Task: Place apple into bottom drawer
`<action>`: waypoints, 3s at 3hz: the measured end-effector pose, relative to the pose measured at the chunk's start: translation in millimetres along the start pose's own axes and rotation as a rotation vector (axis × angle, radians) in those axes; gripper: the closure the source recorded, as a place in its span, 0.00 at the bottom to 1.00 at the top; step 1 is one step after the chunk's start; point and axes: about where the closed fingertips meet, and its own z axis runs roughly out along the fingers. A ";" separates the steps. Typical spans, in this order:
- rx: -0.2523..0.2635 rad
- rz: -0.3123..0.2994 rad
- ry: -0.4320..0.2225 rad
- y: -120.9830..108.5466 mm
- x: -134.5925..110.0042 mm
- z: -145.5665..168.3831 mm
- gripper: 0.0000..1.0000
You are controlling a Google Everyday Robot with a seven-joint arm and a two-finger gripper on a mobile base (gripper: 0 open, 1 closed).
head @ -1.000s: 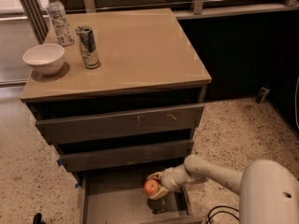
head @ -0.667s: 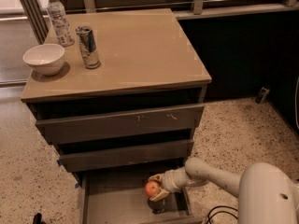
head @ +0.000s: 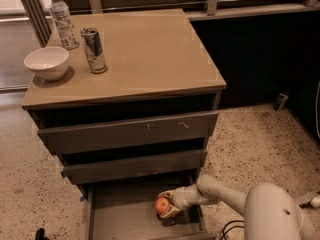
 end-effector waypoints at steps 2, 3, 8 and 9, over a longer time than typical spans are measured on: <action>-0.005 -0.017 -0.059 -6.7 23.7 27.0 1.00; -0.015 -0.018 -0.073 -7.5 29.2 35.7 1.00; -0.030 -0.012 -0.073 -6.2 34.6 42.9 0.11; -0.030 -0.012 -0.073 -6.2 34.6 42.9 0.00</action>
Offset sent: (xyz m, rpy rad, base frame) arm 0.0194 0.0070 -0.0477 0.0868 -0.0183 0.0267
